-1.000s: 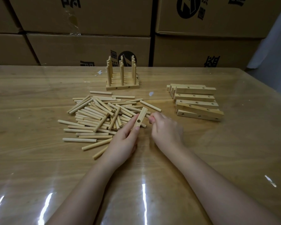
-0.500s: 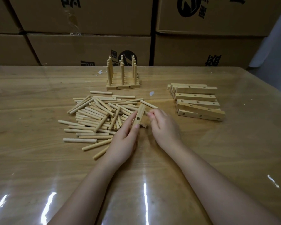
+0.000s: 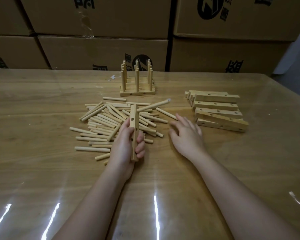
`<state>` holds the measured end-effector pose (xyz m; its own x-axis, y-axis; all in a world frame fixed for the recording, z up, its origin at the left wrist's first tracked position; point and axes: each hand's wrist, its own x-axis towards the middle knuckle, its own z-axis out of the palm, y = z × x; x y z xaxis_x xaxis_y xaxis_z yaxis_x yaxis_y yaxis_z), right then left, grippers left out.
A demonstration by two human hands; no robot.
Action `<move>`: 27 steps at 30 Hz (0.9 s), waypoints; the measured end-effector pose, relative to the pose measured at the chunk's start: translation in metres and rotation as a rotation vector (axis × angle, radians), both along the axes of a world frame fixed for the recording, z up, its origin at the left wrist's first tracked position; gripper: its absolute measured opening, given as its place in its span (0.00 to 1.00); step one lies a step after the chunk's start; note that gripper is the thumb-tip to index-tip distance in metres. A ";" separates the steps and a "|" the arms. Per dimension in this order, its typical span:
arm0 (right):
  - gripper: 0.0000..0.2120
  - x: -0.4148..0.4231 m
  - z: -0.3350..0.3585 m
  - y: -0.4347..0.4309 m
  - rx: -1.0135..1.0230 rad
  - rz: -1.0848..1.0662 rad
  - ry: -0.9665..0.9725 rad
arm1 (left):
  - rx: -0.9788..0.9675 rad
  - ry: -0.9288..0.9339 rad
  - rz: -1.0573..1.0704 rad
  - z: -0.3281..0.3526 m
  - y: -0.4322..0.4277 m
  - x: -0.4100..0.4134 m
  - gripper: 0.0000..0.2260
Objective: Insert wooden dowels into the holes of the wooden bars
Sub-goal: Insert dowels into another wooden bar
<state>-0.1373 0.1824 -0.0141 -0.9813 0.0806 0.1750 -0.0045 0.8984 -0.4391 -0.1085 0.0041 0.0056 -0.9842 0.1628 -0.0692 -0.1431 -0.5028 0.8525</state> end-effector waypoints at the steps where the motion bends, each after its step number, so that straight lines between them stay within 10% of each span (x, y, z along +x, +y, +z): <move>1: 0.19 0.001 0.000 0.000 0.034 -0.005 -0.022 | 0.021 -0.002 0.017 0.001 0.000 0.000 0.20; 27: 0.16 0.007 0.002 -0.009 0.055 0.059 0.204 | 0.179 -0.107 0.058 0.004 0.000 0.002 0.14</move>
<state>-0.1303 0.1730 -0.0123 -0.9279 0.0090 0.3728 -0.1413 0.9167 -0.3738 -0.1062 0.0039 0.0100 -0.9809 0.1256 -0.1487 -0.1945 -0.6551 0.7301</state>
